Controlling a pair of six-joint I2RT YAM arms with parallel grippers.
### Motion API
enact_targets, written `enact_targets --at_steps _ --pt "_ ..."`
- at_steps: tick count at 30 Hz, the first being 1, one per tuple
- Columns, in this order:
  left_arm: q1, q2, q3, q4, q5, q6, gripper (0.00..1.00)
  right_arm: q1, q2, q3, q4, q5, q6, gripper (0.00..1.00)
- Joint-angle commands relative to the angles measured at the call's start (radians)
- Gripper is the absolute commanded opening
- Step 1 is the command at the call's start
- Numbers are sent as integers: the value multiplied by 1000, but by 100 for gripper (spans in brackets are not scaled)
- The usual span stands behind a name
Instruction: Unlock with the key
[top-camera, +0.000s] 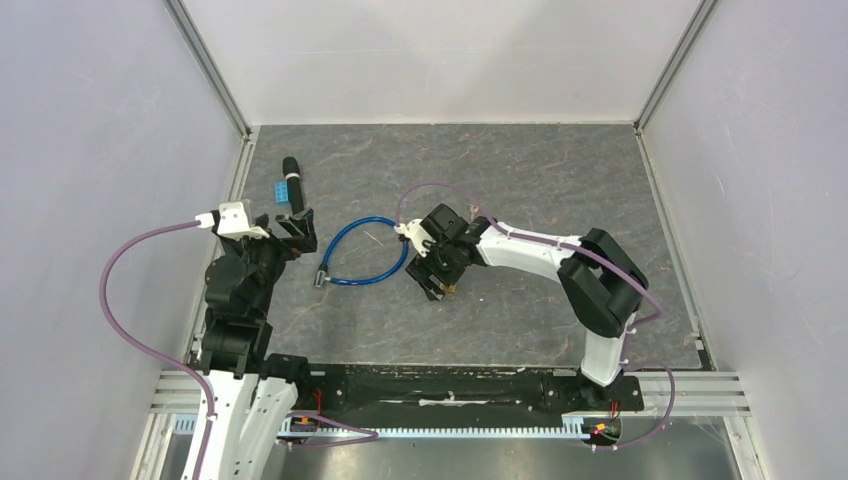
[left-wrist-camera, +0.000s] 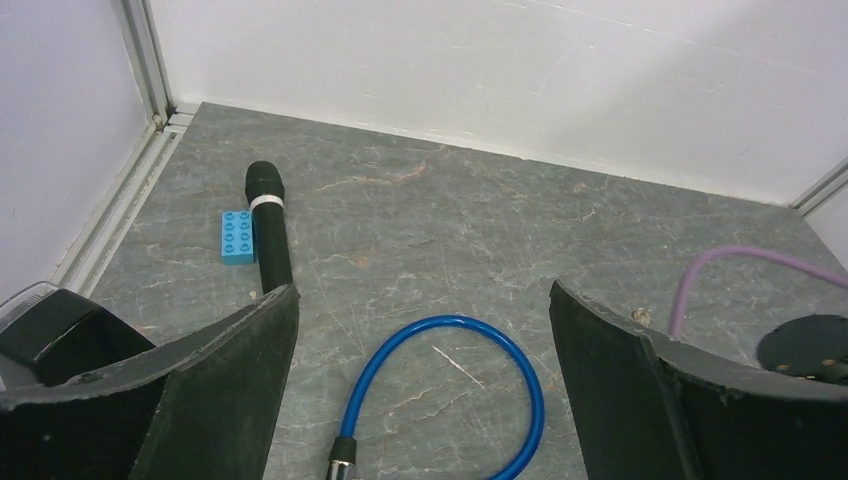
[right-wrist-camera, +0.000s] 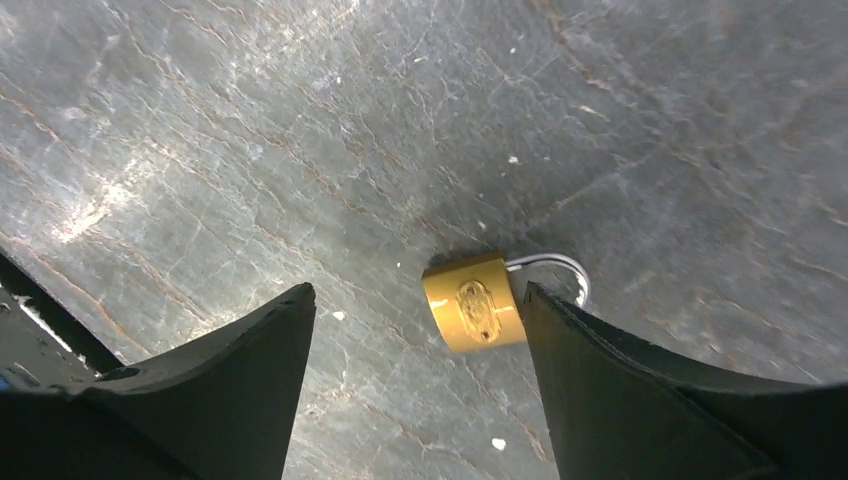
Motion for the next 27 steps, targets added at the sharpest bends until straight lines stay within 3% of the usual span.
enact_targets --at_steps 1,7,13,19,27 --pt "-3 7 1 16 -5 -18 99 5 -123 28 -2 115 12 80" --pt "-5 0 0 14 -7 -19 99 3 -113 12 -29 262 87 82" --pt "-5 6 0 16 -1 -20 99 5 -65 -19 52 243 320 76" --pt "-5 8 0 16 1 -21 99 39 -73 -88 139 356 509 77" --pt "-5 0 0 13 2 -20 99 94 -41 -126 124 507 607 74"
